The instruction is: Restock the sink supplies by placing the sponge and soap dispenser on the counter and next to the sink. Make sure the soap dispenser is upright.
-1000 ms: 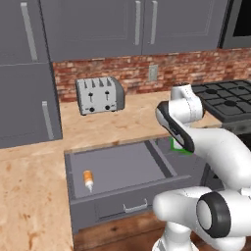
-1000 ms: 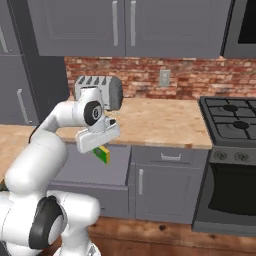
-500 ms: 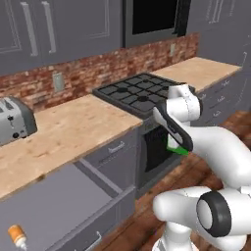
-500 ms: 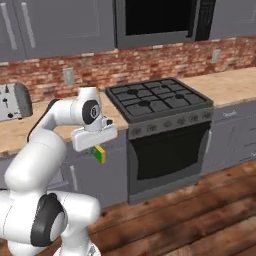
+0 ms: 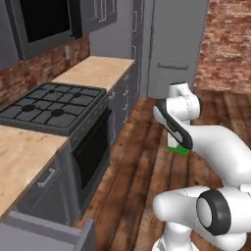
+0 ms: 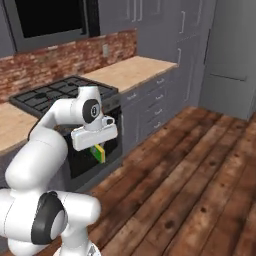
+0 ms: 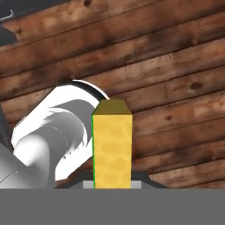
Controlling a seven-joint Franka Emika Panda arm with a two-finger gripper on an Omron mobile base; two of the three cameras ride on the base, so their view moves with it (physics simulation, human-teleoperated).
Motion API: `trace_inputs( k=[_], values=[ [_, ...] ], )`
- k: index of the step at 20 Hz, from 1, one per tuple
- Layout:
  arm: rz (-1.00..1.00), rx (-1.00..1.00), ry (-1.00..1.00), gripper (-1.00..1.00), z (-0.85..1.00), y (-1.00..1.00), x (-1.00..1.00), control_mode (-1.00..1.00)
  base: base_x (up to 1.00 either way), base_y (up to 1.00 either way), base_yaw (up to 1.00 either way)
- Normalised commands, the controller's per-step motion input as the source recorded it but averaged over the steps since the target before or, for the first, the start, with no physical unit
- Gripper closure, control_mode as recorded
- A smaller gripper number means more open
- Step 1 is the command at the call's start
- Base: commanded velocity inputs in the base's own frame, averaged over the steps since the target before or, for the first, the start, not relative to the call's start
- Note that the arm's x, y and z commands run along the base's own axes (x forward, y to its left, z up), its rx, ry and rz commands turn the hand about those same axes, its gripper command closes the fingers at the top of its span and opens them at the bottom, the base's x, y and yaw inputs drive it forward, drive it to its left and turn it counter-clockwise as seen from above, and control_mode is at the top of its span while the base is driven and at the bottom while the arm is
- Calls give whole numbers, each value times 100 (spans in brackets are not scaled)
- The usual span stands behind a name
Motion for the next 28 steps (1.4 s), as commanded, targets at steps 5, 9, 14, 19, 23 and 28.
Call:
trace_inputs(
  k=[5, 9, 14, 19, 23, 28],
  values=[
    [0, 0, 0, 100, 0, 0, 0, 100, 0, -30, -80],
    [0, 0, 0, 100, 0, 0, 0, 100, 0, -25, -80],
    [0, 0, 0, 100, 0, 0, 0, 100, 6, -21, -78],
    [0, 0, 0, 100, 0, 0, 0, 100, 15, -13, -74],
    [0, 0, 0, 100, 0, 0, 0, 100, 24, -6, -69],
    [0, 0, 0, 100, 0, 0, 0, 100, 30, 0, -66]
  ],
)
